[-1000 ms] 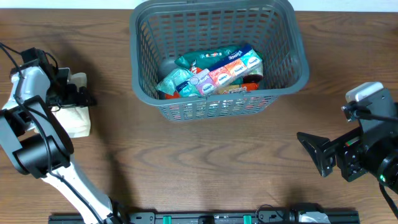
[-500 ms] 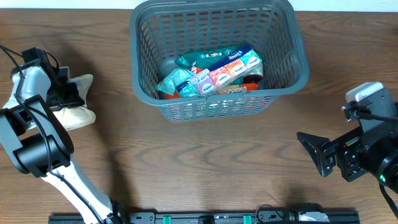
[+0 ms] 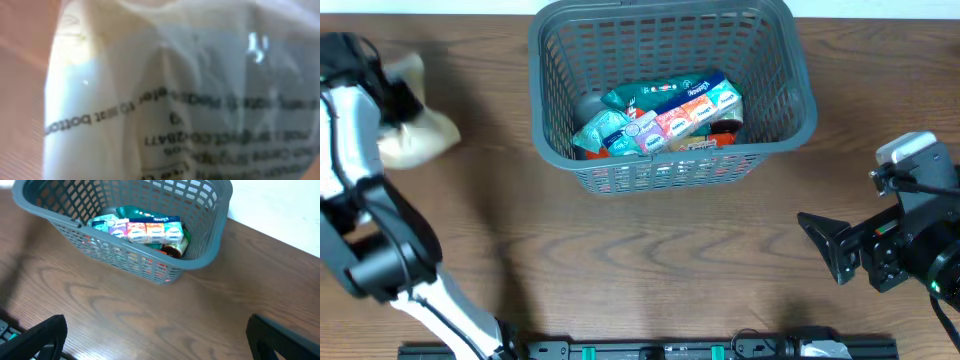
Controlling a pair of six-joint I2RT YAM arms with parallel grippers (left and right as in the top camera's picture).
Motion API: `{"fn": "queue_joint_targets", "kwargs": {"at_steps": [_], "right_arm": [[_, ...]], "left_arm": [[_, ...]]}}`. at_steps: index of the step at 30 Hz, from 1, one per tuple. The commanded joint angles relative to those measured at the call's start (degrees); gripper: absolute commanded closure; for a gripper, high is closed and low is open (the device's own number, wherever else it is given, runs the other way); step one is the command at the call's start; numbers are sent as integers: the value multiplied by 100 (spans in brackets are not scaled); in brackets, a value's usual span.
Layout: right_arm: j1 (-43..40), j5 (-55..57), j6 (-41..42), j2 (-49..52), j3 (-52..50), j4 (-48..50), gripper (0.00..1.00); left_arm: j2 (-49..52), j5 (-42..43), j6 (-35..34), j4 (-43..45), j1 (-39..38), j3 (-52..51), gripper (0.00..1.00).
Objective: Pack container
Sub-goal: 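Carry the beige pouch into the basket and release it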
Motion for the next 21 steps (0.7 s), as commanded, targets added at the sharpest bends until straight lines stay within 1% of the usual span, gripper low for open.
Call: {"fn": "queue_joint_targets", "kwargs": {"at_steps": [1,6,9,15,21], "right_arm": [[35,15,57,-11,4,-13,1],[35,15,57,-11,4,-13,1],[35,15,57,-11,4,-13,1],[35,15,57,-11,4,-13,1],[35,15,57,-11,4,-13,1]], "left_arm": [[-997,278,-271,199,-306,455,94],[-2048,275,-267,693,-973,481,94],[-2461,278,-247,717,-1567,481,94],[-2546,275,37,391,-2811,479,94],[-2302,275,37,229,-3724,474,94]]}}
